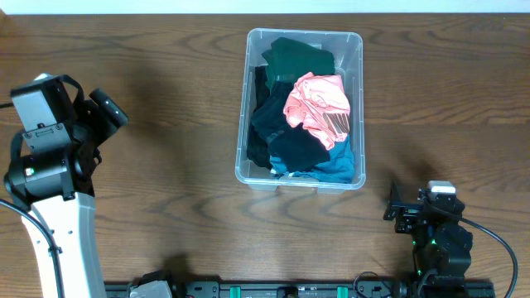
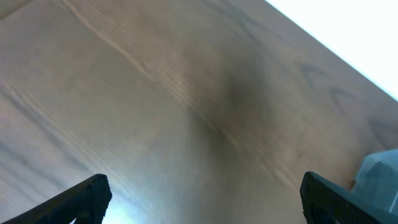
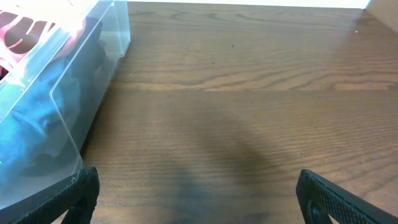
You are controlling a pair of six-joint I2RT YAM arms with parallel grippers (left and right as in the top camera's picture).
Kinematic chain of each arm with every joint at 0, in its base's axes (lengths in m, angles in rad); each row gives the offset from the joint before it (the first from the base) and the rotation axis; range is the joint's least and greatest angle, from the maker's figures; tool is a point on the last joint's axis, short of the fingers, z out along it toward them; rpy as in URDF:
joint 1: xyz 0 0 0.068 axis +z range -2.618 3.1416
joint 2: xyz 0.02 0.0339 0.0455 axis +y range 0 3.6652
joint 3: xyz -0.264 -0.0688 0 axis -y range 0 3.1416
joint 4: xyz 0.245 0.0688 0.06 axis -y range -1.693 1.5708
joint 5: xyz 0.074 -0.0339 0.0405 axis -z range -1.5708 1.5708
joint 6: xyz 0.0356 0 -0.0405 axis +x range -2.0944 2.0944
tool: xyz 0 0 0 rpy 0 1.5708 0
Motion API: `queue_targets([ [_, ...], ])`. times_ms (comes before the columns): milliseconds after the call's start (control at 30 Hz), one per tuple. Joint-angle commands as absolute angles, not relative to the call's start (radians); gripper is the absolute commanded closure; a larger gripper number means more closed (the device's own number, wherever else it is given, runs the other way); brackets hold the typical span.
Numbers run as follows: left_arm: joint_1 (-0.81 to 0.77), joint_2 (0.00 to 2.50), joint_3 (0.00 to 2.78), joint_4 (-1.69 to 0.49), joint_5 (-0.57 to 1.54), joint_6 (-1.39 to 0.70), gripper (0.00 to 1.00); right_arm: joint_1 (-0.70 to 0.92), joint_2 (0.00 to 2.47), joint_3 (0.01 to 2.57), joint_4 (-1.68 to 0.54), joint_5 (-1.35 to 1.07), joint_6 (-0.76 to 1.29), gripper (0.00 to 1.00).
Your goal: Pack container
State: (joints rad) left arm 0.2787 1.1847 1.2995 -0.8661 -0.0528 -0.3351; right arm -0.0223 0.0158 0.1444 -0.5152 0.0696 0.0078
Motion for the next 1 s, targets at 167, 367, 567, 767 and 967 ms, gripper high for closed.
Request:
queue_targets([
  [167, 0.278, 1.073, 1.269, -1.016, -0.065, -0.322, 0.02, -0.033, 0.011, 0.142, -0.516, 0.063, 0.022, 0.01],
  [367, 0.277, 0.957, 1.245, -0.950, -0.070, -0.309, 0.02, -0.033, 0.011, 0.142, -0.516, 0.062, 0.022, 0.01],
  [567, 0.275, 0.868, 1.199, -0.815, 0.062, -0.120, 0.02, -0.033, 0.011, 0.142, -0.516, 0.062, 0.022, 0.01],
  [767, 0.245, 0.762, 1.015, -0.635, 0.090, -0.088, 0.02, -0.033, 0.011, 0.142, -0.516, 0.063, 0.022, 0.01],
  [967, 0.195, 0.612, 0.760, -0.538, 0.094, -0.086, 0.02, -0.033, 0.011, 0.142, -0.516, 0.063, 0.022, 0.01],
])
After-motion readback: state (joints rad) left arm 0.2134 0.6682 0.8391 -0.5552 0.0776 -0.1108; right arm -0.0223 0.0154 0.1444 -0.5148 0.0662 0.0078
